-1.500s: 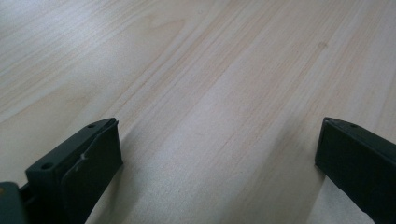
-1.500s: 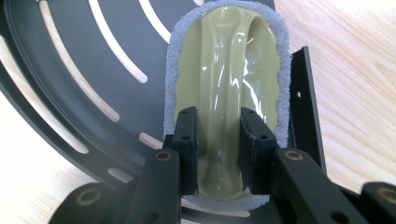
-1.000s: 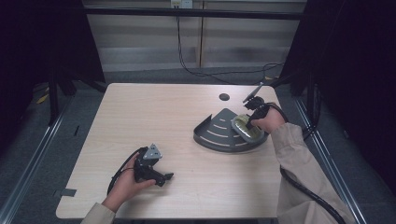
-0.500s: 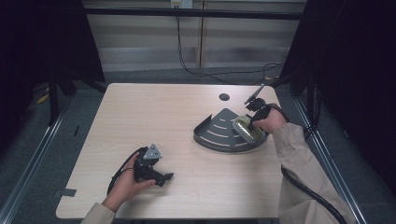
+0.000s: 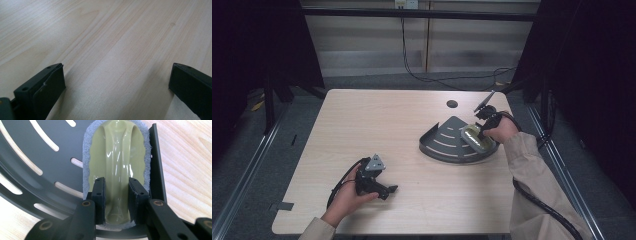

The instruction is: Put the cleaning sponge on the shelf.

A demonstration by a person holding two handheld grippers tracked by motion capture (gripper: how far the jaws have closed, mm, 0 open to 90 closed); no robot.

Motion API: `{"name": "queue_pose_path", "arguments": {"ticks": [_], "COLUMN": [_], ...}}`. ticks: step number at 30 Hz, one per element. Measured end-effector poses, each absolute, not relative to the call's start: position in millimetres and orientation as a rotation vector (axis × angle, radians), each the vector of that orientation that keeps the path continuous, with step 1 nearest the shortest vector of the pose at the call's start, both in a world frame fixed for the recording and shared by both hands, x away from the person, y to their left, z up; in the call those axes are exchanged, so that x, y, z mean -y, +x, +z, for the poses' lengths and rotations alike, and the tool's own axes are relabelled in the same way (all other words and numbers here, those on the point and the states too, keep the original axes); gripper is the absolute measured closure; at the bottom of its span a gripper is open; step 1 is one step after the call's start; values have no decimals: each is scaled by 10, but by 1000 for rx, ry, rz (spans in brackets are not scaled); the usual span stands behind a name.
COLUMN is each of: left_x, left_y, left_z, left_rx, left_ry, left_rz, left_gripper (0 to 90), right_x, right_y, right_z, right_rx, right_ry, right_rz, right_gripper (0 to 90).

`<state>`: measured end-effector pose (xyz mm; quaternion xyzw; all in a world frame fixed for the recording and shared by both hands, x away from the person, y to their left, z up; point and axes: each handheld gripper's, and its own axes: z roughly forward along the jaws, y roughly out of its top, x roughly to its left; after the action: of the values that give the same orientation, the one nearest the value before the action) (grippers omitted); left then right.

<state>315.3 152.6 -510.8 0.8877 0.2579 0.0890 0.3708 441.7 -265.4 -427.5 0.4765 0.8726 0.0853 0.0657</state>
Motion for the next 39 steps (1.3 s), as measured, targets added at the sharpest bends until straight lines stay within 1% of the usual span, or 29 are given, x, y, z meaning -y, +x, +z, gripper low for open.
{"name": "queue_pose_path", "arguments": {"ticks": [9, 16, 26, 34, 39], "left_x": [-1526, -1526, -1526, -1526, -1526], "left_y": [3153, 3153, 3153, 3153, 3153], "left_z": [-5108, -5107, -5107, -5107, -5107], "left_rx": [-662, -661, -661, -661, -661], "left_ry": [2276, 2277, 2277, 2277, 2277], "left_rz": [228, 228, 228, 228, 229], "left_gripper": [0, 0, 0, 0, 0], "right_x": [2684, 2707, 2683, 2660, 2647], "right_y": [4413, 4399, 4361, 4326, 4308], "right_z": [-4288, -4280, -4263, -4202, -4147], "right_rx": [-2624, -2621, -2616, -2604, -2599], "right_ry": [1415, 1437, 1508, 1524, 1526], "right_rz": [238, 246, 266, 283, 280], "right_gripper": [689, 637, 460, 353, 270]}}
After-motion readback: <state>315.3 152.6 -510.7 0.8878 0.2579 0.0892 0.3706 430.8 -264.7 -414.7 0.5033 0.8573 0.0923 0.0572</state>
